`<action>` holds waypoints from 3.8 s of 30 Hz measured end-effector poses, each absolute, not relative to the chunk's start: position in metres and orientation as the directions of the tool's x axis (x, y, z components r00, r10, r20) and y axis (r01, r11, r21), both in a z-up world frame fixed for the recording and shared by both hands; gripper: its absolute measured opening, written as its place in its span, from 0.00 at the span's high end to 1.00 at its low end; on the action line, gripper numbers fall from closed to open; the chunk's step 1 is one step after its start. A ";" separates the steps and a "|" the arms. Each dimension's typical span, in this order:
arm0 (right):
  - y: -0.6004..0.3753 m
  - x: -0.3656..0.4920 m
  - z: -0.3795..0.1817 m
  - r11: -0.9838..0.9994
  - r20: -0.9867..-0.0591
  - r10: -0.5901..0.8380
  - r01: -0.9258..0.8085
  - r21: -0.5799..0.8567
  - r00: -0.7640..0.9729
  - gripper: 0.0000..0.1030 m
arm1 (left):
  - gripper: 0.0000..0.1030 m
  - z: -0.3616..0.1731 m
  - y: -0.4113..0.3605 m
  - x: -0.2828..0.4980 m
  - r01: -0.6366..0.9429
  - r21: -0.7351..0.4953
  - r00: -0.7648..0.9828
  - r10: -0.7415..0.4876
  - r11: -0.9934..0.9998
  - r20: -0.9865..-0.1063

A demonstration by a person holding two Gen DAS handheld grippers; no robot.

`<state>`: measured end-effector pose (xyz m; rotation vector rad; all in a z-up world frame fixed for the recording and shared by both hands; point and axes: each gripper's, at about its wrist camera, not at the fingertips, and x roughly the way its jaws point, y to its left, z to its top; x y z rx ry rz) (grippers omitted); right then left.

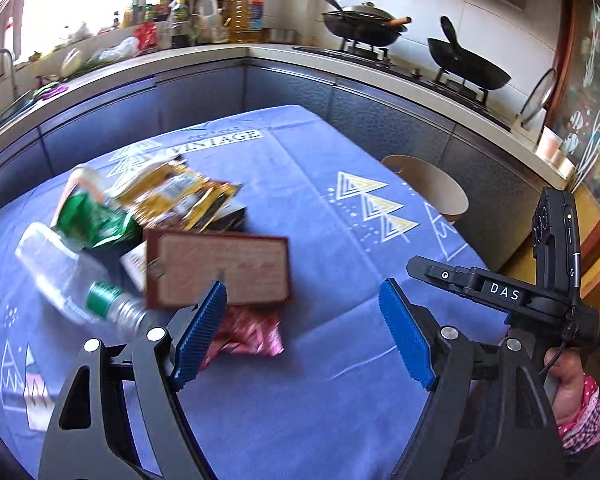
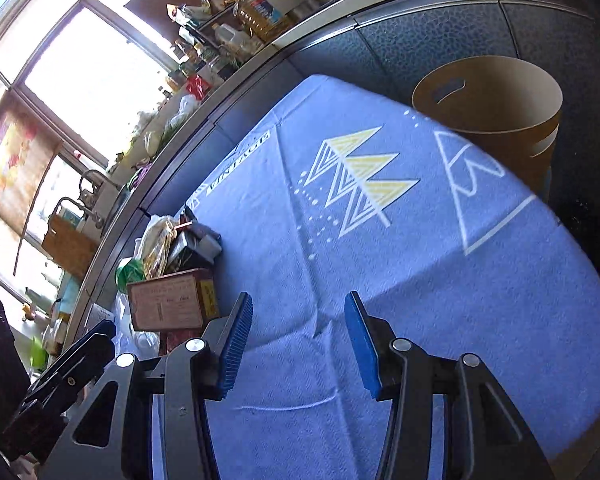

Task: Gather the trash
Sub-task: 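Move both tools back over the remaining trash on the table, then grasp the red foil wrapper with the left tool while the right tool grasps the brown box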

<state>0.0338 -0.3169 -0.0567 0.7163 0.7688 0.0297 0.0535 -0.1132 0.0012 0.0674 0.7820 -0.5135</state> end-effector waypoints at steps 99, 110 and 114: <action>-0.163 0.079 -0.044 0.852 -0.678 0.522 -0.349 0.389 0.518 0.49 | 0.29 -0.052 0.002 0.079 0.263 -0.373 0.510 -0.456 0.890 -0.729; -0.162 0.089 -0.039 0.919 -0.680 0.365 -0.362 0.154 0.636 0.25 | 0.51 -0.069 -0.014 0.087 0.282 -0.370 0.453 -0.463 0.885 -0.762; -0.159 0.099 -0.042 0.914 -0.697 0.345 -0.395 0.096 0.629 0.21 | 0.58 -0.076 -0.023 0.095 0.300 -0.395 0.417 -0.492 0.868 -0.764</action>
